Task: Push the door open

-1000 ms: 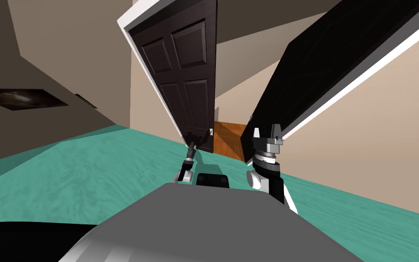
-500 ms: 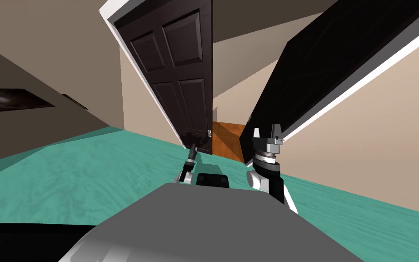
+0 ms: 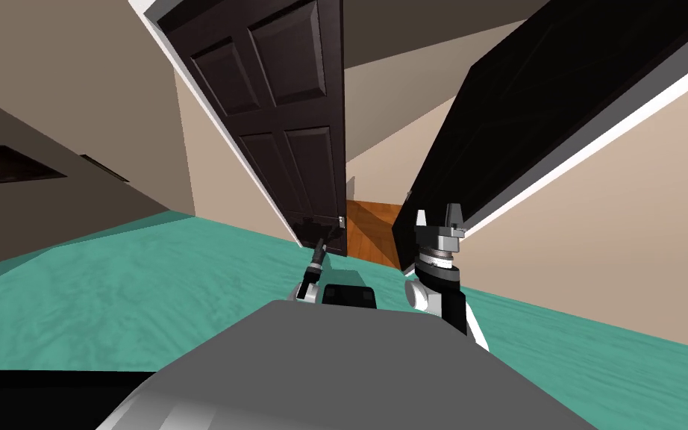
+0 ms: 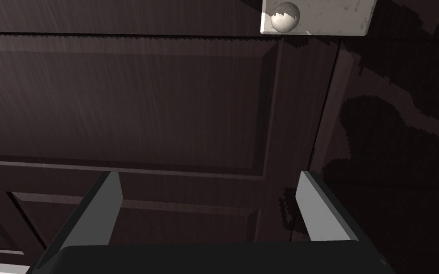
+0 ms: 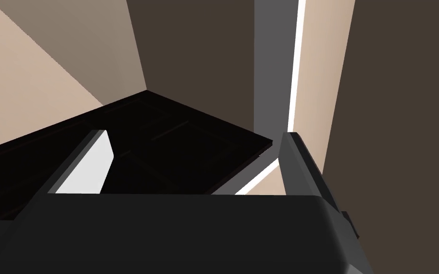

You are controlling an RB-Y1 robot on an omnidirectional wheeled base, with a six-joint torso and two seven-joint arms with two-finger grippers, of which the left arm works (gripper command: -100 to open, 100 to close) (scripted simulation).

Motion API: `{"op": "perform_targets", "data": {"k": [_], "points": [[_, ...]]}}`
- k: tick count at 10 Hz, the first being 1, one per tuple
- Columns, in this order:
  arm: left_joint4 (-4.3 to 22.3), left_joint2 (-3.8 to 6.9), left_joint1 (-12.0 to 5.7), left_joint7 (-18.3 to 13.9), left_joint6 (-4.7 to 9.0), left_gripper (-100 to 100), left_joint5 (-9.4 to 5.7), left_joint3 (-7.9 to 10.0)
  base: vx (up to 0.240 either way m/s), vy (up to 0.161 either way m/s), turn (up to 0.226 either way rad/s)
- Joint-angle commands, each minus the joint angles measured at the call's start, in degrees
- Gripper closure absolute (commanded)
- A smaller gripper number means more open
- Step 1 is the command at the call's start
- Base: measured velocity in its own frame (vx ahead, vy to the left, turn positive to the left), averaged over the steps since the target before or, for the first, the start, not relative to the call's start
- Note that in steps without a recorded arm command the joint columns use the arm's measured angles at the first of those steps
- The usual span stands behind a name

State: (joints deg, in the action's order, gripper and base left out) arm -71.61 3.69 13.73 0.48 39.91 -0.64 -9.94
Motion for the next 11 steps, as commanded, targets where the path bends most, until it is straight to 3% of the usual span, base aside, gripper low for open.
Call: {"op": "perform_targets", "data": {"k": [1,7,11], "points": [[1.7,-0.13,-0.52,-0.1,0.21,-100,0.06,-0.17,0.090,-0.001,-0.051],[10.3,-1.63,-2.83,0.0,1.45,-100,0.50,-1.15,0.153,-0.002,-0.056],[13.1,-2.13,-3.88,0.0,2.04,-100,0.55,-1.25,0.104,0.012,-0.034]]}}
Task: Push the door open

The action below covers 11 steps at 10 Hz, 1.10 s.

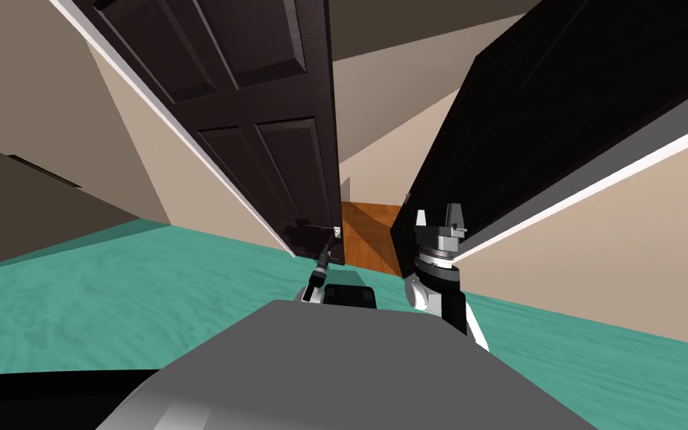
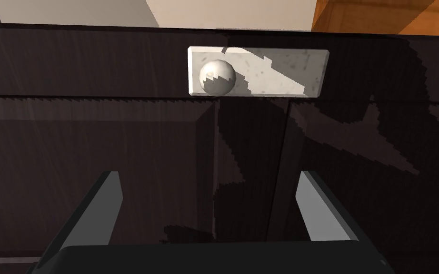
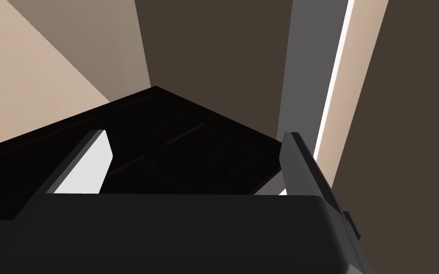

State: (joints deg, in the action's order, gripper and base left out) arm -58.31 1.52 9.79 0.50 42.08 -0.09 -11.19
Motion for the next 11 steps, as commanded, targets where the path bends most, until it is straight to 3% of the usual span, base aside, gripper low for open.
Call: {"op": "perform_targets", "data": {"k": [1,5,8,10,11], "points": [[0.6,0.67,-0.27,0.0,0.23,-100,-0.08,0.25,0.120,-0.032,-0.030],[1.6,1.08,-0.80,0.1,0.68,-100,-0.24,0.74,0.181,-0.019,-0.021],[2.6,0.65,-1.29,0.2,1.09,-100,-0.39,1.18,0.191,-0.043,-0.022],[3.3,-0.19,-1.63,0.3,1.38,-100,-0.49,1.49,0.197,-0.033,-0.026],[3.0,0.10,-1.47,0.2,1.25,-100,-0.46,1.38,0.076,-0.020,0.010]]}}
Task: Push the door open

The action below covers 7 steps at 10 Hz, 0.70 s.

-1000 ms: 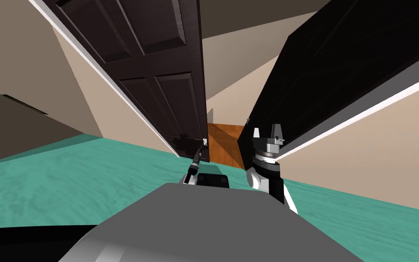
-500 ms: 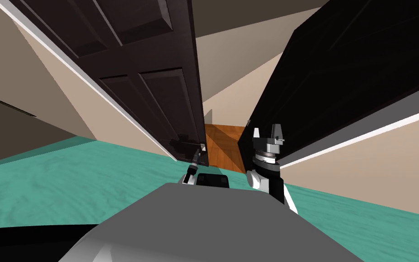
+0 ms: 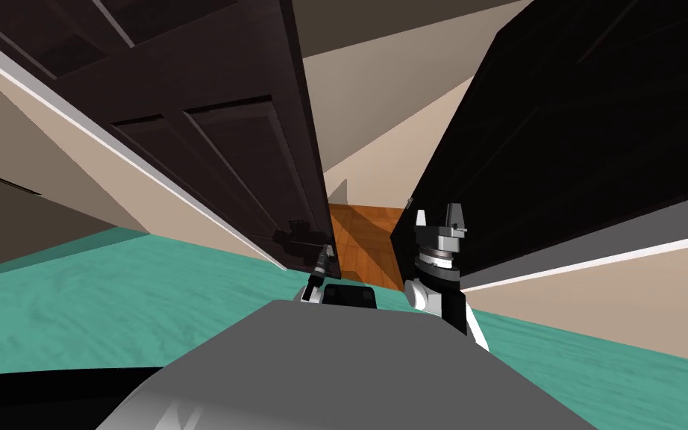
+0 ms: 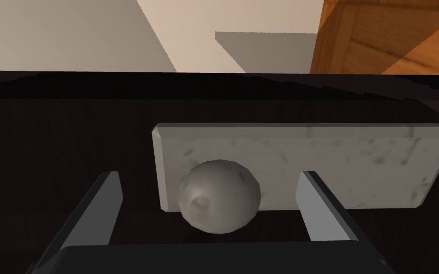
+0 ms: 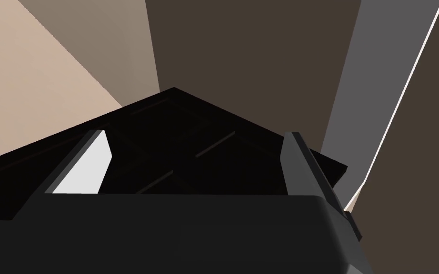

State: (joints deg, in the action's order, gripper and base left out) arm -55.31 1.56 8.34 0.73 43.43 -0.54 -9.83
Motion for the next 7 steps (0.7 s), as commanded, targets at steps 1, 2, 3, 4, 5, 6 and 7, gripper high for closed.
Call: {"op": "perform_targets", "data": {"k": [1,2,3,4,5,6,7], "points": [[0.0,0.06,-0.03,0.0,-0.10,100,-0.01,0.02,-0.016,0.002,-0.002],[0.0,0.06,-0.03,0.0,-0.10,100,-0.01,0.02,-0.029,0.007,-0.016],[0.0,0.06,-0.03,0.0,-0.10,100,-0.01,0.02,-0.017,0.007,-0.007],[0.0,0.06,-0.03,0.0,-0.10,100,-0.01,0.02,-0.010,0.003,0.001],[0.0,0.06,-0.03,0.0,-0.10,100,-0.01,0.02,-0.006,0.000,0.003],[0.0,0.06,-0.03,0.0,-0.10,100,-0.01,0.02,0.000,0.000,0.000],[0.3,0.81,-0.18,0.2,-0.33,100,-0.36,0.86,0.110,-0.013,0.029]]}}
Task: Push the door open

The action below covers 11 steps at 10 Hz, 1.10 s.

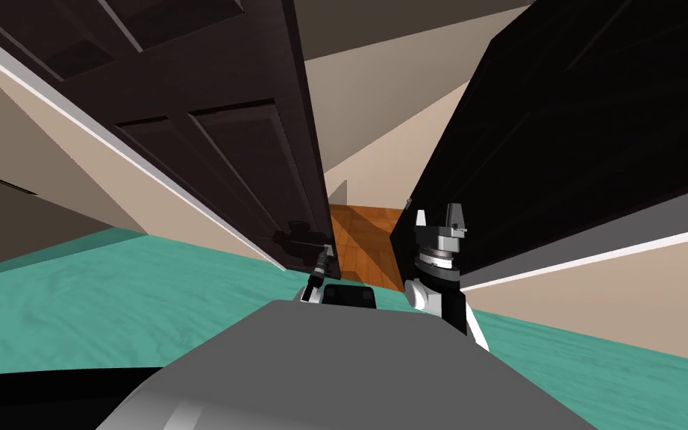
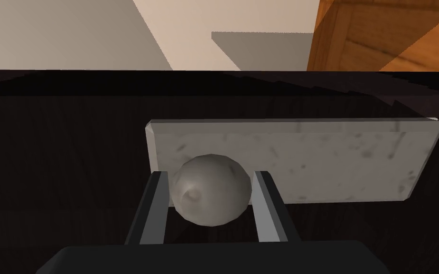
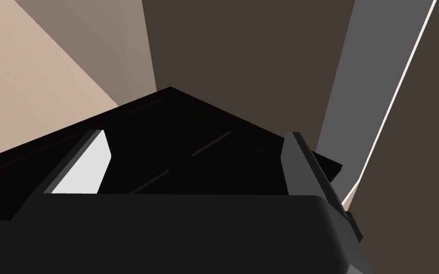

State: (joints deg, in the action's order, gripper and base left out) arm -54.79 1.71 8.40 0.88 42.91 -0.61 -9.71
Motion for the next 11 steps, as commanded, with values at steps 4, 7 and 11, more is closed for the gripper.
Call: {"op": "perform_targets", "data": {"k": [4,7,11], "points": [[0.1,1.65,-0.65,0.5,0.10,100,-1.01,2.42,0.157,-0.067,0.039],[0.5,2.37,-1.12,1.0,-0.01,100,-1.82,4.30,0.190,-0.056,0.053],[1.0,2.84,-1.76,1.7,-0.16,100,-2.91,6.86,0.169,-0.057,0.081]]}}
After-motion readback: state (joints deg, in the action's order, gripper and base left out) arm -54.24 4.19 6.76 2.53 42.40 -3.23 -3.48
